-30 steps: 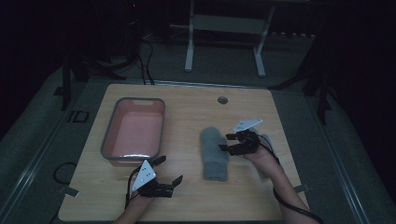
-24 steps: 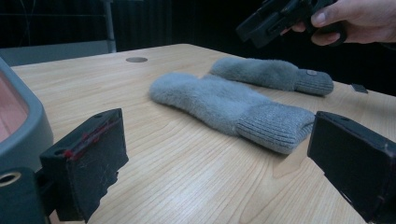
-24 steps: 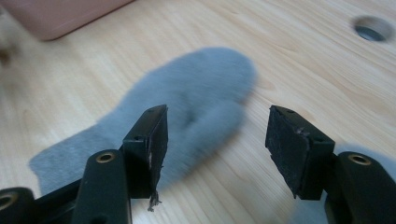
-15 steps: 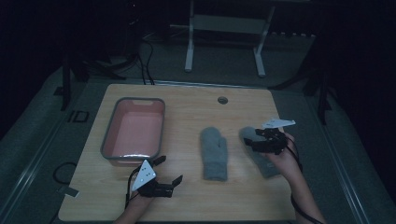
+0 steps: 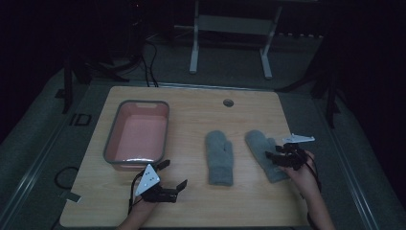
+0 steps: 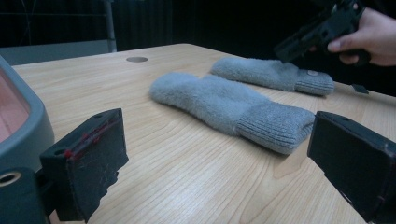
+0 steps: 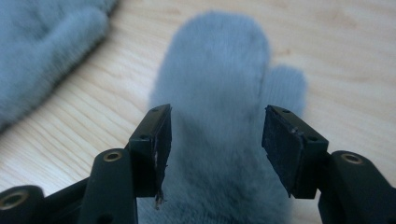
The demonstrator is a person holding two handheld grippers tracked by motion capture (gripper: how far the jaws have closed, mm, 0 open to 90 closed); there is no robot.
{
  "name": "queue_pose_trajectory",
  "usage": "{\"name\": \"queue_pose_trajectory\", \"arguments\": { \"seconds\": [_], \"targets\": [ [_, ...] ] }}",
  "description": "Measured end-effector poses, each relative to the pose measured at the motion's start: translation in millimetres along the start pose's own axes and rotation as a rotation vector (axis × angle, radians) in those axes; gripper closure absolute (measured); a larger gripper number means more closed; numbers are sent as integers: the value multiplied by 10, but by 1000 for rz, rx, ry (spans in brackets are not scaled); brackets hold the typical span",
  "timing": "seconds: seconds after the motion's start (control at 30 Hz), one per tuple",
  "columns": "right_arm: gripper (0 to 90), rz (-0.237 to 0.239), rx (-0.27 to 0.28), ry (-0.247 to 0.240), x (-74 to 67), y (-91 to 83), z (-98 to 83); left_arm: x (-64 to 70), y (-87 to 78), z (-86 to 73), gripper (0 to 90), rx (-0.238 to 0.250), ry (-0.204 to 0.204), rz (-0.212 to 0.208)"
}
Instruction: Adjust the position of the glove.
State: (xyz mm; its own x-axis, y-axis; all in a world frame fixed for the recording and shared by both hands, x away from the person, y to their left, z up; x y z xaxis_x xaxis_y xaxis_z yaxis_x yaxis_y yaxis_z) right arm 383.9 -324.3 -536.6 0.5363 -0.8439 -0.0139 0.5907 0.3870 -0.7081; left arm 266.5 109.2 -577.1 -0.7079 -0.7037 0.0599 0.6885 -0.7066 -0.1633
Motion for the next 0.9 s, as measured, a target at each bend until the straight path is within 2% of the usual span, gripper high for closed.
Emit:
{"name": "queue_pose_trajectory", "arguments": {
  "seconds": [0.03,0.07,0.1,0.17,0.2,0.23,0.27,0.3,0.37,0.43,0.47,0.5,0.57,0.6,0.67,0.73,0.83,0.9],
  "targets": [
    [424,0,0,0,0,0,0,0,0,0,50,0,0,0],
    [456,16,-21,3,4,97,-121,-1,0,0,50,0,-1,0],
    [456,16,-21,3,4,97,-121,-2,0,0,50,0,-2,-1],
    [518,17,-31,-32,-24,171,-201,-3,-1,0,50,-1,-2,-1],
    [518,17,-31,-32,-24,171,-201,-3,-2,0,50,-1,-2,-1],
    [585,15,-21,-16,-33,184,-216,0,-1,0,50,0,-1,-1],
    [585,15,-21,-16,-33,184,-216,0,-1,0,50,0,-1,-1],
    [641,6,-15,-10,-39,187,-221,0,-1,0,50,0,0,-1],
    [753,-7,-6,30,-56,183,-228,0,-2,0,50,0,0,-1],
    [804,-32,17,73,-78,144,-213,-2,-1,0,50,1,-1,-1],
    [817,-48,40,99,-106,106,-194,-2,-2,0,50,1,-2,-1],
    [817,-48,40,99,-106,106,-194,-2,-2,0,50,0,-2,-1],
    [821,-59,89,157,-152,10,-152,-2,-3,0,50,1,-2,-1],
    [821,-59,89,157,-152,10,-152,-2,-3,0,50,1,-3,-1],
    [821,-78,137,172,-285,-135,-83,-4,-3,0,50,0,-2,-1],
    [821,-83,147,182,-325,-177,-56,-5,-3,0,50,0,-3,-1],
    [820,-80,178,234,-424,-275,32,-3,-2,0,50,0,-2,-1],
    [820,-105,207,256,-541,-326,121,-2,-1,0,50,0,-2,0]
  ]
}}
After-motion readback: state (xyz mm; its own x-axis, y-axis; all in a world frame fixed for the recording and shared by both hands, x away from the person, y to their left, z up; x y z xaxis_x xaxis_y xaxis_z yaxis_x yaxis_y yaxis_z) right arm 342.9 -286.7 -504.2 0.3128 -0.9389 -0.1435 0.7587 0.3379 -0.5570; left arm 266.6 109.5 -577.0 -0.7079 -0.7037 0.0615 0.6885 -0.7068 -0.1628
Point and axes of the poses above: each handheld gripper's, and its own axes: y roughly forward along the jaws, z roughly out of its top, x roughly to its right, the point moved 3 cm from there along y, roughly forward along the jaws, and after that the axes turned 1 degree about z, right-handed, at the moved point
